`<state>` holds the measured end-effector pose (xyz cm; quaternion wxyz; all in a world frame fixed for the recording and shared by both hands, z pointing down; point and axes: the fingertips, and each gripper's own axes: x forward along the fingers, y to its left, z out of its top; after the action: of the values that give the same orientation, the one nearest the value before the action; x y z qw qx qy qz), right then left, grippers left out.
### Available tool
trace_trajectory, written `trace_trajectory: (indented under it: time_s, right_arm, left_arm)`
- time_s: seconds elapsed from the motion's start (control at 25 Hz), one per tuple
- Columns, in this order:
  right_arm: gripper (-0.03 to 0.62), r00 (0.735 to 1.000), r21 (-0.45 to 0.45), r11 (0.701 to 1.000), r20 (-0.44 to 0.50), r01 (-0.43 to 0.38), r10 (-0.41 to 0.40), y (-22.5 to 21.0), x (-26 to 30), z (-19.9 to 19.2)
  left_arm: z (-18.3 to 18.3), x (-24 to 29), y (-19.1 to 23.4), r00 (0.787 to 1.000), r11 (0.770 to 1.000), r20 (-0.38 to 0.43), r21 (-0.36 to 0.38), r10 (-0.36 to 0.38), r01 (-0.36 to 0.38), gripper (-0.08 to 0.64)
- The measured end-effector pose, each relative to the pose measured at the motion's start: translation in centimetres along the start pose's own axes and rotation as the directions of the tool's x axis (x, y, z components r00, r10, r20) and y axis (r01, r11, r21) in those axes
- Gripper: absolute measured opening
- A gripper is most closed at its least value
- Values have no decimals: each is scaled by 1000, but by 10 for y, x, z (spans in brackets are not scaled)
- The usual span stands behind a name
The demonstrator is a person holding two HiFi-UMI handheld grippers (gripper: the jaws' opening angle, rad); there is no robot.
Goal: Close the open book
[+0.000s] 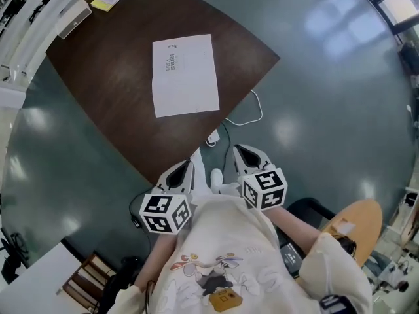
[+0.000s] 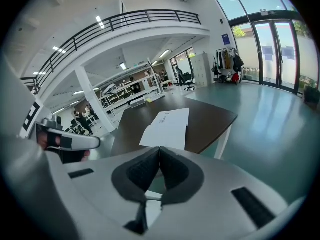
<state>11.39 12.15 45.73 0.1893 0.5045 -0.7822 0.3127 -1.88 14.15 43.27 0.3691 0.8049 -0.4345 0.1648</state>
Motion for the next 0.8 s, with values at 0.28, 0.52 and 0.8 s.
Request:
trace_trajectory:
  time_s: [0.28, 0.52, 0.8]
  right_arm:
    - [8, 994, -127, 990, -99, -67, 55, 10, 65, 40]
    - [12, 986, -120, 989, -157, -84, 65, -6, 104, 59]
    - [127, 966, -128, 979, -227, -156, 124, -20, 129, 60]
  left_arm:
    - [47, 31, 68, 998, 998, -30, -43, -46, 45, 6]
    - [73, 49, 100, 999, 999, -36, -46, -29, 27, 6]
    - [85, 59, 111, 998, 996, 2, -65, 56, -56, 6]
